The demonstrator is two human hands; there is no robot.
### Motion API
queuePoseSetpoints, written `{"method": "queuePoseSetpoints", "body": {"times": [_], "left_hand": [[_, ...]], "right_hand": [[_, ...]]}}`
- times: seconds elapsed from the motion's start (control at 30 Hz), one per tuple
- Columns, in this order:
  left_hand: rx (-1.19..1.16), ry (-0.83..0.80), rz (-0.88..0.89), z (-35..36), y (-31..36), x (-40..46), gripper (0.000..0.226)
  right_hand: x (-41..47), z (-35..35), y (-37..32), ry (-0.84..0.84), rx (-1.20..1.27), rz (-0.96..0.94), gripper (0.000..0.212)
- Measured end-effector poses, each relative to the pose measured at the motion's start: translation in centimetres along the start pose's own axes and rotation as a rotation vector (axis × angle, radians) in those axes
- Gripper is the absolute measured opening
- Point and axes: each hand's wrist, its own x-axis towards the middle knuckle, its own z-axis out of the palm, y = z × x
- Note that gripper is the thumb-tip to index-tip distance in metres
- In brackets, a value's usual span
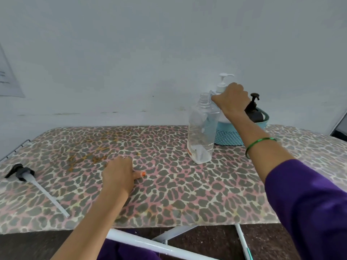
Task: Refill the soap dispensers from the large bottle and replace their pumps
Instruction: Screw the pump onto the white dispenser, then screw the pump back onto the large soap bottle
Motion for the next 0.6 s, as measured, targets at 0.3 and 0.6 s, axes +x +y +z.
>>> {"method": "queuePoseSetpoints", "body": {"times": [0.3,0.6], "left_hand": [[-0.003,0.014,0.0,0.4,-0.2,0.2,0.046],[0.027,0.046,0.006,0.2,-0.2,-0.6,0.047]], "right_hand": [[-2.2,0.8,0.6,-0.065,-0.184,-0.067,0.042],[-4.7,0.5,2.7,-0.111,-0.249,-0.2,0.028]]}}
